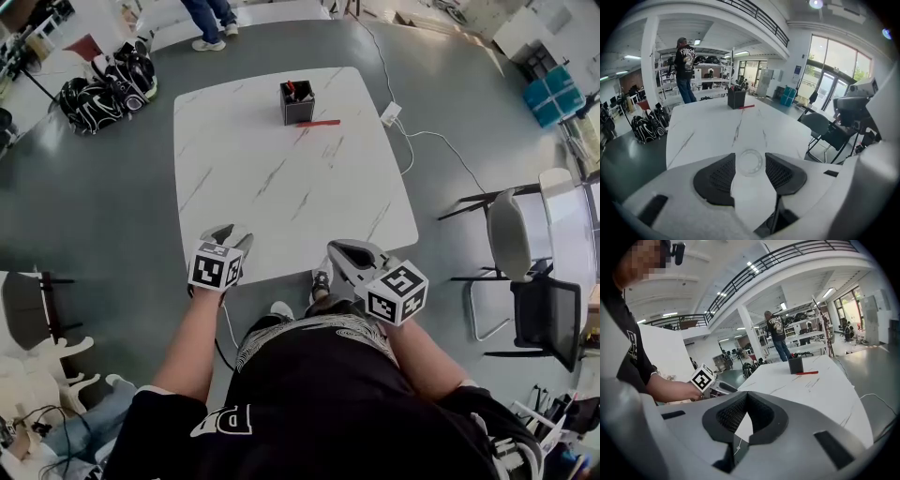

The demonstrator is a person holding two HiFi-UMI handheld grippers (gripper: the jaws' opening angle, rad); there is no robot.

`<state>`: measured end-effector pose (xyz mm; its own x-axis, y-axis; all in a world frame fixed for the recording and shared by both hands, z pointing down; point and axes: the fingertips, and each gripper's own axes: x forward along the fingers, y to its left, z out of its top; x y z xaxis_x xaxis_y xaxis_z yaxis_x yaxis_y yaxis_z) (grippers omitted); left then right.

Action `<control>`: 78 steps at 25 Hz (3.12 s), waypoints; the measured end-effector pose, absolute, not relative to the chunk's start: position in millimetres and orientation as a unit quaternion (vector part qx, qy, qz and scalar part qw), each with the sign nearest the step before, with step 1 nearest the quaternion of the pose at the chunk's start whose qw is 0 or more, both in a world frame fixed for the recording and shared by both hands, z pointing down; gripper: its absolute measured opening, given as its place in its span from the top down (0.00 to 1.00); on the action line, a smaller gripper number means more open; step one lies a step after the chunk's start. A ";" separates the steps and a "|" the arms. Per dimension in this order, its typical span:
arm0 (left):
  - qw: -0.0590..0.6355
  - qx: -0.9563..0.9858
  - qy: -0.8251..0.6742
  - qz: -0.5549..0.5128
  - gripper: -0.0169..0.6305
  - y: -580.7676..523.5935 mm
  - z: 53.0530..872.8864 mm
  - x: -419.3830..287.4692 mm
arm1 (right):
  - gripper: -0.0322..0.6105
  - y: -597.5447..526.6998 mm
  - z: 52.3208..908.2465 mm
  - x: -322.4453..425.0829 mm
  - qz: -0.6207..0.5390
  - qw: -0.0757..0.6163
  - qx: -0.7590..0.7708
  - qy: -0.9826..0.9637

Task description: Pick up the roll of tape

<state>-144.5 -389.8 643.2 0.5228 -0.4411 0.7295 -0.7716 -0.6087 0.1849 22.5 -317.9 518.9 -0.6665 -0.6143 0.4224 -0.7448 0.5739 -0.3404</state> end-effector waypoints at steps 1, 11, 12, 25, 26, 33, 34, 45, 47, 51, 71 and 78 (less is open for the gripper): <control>0.250 0.840 -0.361 0.318 0.65 -385.3 634.6 -144.5 | 0.94 -315.0 517.4 19.5 0.249 0.129 0.388 -0.878; 0.233 0.877 -0.345 0.238 0.65 -336.2 568.7 -146.1 | 0.94 -272.2 501.2 -6.8 0.209 0.119 0.390 -0.889; 0.229 0.880 -0.345 0.233 0.65 -332.1 563.3 -147.2 | 0.94 -269.6 500.1 -7.7 0.206 0.118 0.391 -0.889; 0.208 0.895 -0.353 0.174 0.65 -274.9 501.6 -133.7 | 0.94 -266.8 472.2 -4.3 0.176 0.105 0.373 -0.905; 0.208 0.894 -0.357 0.171 0.65 -272.7 498.1 -131.5 | 0.94 -266.7 468.3 -2.2 0.173 0.104 0.370 -0.907; 0.201 0.889 -0.385 0.145 0.65 -254.9 473.5 -107.1 | 0.95 -251.4 443.5 26.0 0.151 0.100 0.356 -0.917; 0.200 0.888 -0.388 0.141 0.65 -252.2 470.1 -102.1 | 0.95 -247.7 441.1 31.2 0.148 0.100 0.354 -0.918; 0.190 0.882 -0.407 0.141 0.65 -226.2 455.0 -65.8 | 0.95 -217.0 441.3 72.5 0.157 0.099 0.345 -0.920; 0.187 0.883 -0.406 0.143 0.65 -224.1 452.8 -61.8 | 0.95 -214.8 442.5 75.8 0.159 0.098 0.345 -0.920; 0.183 0.884 -0.405 0.148 0.65 -219.1 450.8 -58.2 | 0.95 -209.3 447.7 77.3 0.166 0.097 0.343 -0.919; 0.178 0.880 -0.408 0.163 0.65 -211.9 455.3 -52.1 | 0.94 -201.6 458.2 79.3 0.184 0.092 0.333 -0.920; 0.176 0.879 -0.412 0.163 0.65 -190.1 449.3 -25.7 | 0.95 -179.7 454.9 105.4 0.185 0.089 0.330 -0.921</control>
